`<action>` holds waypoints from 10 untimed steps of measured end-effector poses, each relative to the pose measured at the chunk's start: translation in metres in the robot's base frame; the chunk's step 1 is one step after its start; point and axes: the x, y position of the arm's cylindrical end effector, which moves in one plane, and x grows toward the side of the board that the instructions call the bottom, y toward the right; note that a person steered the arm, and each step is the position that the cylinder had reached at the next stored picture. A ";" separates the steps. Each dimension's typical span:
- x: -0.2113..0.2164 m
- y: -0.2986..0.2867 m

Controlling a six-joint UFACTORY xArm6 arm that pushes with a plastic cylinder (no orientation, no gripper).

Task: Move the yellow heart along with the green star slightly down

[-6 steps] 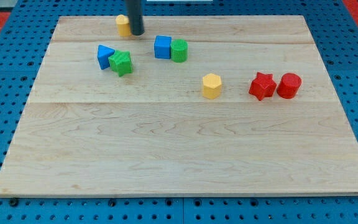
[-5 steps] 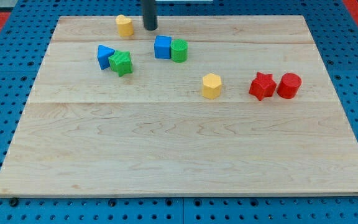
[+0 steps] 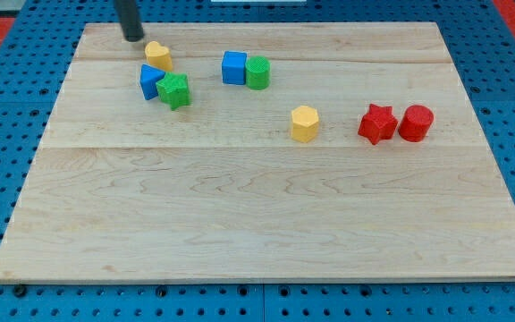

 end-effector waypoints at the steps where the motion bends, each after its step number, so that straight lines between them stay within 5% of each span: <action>1: 0.050 0.080; 3: -0.020 0.009; 4: 0.027 -0.012; 5: 0.054 0.063; 6: 0.121 0.075; 8: 0.115 0.034; 10: 0.198 0.038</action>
